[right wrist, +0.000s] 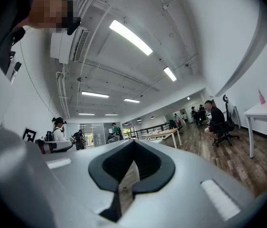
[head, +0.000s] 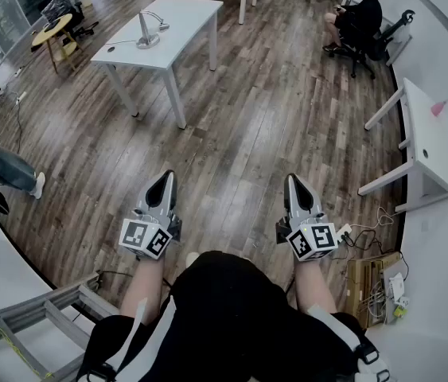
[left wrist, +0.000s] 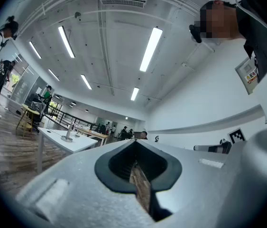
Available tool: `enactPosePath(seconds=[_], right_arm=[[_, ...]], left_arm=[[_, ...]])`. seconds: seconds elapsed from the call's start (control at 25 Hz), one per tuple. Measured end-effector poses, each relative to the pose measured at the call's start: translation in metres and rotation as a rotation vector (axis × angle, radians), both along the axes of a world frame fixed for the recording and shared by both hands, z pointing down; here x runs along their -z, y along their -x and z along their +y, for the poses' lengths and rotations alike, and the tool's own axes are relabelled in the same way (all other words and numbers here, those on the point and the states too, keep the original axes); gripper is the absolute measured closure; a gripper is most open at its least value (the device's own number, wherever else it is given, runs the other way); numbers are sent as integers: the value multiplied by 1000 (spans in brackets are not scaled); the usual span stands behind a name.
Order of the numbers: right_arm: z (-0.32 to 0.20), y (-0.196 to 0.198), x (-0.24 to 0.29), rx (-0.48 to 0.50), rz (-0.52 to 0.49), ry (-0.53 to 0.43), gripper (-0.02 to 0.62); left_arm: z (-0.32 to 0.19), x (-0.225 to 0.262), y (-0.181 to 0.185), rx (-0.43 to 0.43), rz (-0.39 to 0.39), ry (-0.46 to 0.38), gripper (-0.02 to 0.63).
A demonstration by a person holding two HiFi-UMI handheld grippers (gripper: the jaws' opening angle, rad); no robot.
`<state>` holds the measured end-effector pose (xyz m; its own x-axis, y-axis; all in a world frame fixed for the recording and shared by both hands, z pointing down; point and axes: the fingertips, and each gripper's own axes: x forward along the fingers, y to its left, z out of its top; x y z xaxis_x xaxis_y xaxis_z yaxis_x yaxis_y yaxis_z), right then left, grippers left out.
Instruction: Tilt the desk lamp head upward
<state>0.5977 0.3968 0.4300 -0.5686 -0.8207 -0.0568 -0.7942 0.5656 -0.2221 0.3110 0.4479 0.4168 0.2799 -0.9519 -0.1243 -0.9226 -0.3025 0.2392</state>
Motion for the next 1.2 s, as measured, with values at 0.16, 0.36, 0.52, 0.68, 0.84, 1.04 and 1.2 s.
enactPosePath(seconds=[0.16,0.36,0.52,0.68,0.84,1.04,1.2], right_arm=[[3,-3,4,-19,-2,-15,592],[4,-8,4,-27,-4,-18,592],[5,-16,3,-29,-5,-11,592],[6,-24,0,-29,-9,-2,592],[9,-31,-4,8,-30,16,591],[7,-29,-9,85,-29,19,591],[0,-18,-9,158,-39,20,591]], left_arm=[[3,1,-2,6,-7,-4,606],[2,3,-5,10,-4,-14,606],[-1,3,-19,-15,2,-15,606],[0,0,-28,-21,3,-5,606],[4,-3,-37,1,5,-1,606],[15,-4,-42,53,-4,-2,606],[27,-1,-36,108,-27,4,606]])
